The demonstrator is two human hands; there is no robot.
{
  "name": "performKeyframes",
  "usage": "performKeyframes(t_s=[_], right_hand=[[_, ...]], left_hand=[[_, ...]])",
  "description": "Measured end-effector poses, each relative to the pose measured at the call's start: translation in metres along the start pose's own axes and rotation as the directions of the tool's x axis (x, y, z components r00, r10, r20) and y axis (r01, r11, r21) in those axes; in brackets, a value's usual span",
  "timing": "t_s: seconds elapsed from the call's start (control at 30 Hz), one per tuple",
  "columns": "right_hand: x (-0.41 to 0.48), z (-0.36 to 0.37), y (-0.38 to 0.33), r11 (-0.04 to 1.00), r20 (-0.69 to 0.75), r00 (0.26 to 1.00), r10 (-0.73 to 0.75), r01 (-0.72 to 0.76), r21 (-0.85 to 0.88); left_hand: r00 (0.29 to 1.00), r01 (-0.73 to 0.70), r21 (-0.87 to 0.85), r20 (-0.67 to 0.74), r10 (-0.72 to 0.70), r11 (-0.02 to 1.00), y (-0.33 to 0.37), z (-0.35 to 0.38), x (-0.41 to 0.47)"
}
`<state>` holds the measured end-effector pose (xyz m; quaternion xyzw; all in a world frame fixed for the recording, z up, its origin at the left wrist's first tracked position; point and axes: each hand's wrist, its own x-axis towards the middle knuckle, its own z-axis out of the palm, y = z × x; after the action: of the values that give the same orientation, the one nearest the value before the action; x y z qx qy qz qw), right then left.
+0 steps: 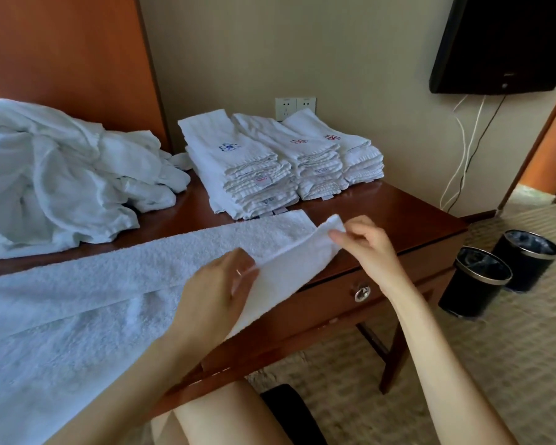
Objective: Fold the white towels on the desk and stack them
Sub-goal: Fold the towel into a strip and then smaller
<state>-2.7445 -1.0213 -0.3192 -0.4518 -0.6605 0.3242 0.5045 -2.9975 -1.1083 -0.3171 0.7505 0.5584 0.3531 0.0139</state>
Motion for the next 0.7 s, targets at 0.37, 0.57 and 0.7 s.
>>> performKeyframes(t_s=[0.37, 0.57, 0.7], right_hand=[[0.092, 0.058, 0.028, 0.871, -0.16, 0.975, 0.156, -0.212, -0.444], [0.105, 0.05, 0.047, 0.667, -0.237, 0.965, 0.114, -0.251, -0.702], [0.122, 0.035, 0.035, 0.525, -0.206, 0.962, 0.178, -0.27, -0.807]], left_hand=[[0.916, 0.246, 0.252, 0.255, -0.309, 0.936, -0.075, 0.009, 0.141], [0.915, 0.28, 0.223, 0.234, -0.33, 0.934, -0.087, 0.045, 0.132], [0.929, 0.203, 0.237, 0.259, -0.264, 0.95, -0.086, 0.038, 0.124]])
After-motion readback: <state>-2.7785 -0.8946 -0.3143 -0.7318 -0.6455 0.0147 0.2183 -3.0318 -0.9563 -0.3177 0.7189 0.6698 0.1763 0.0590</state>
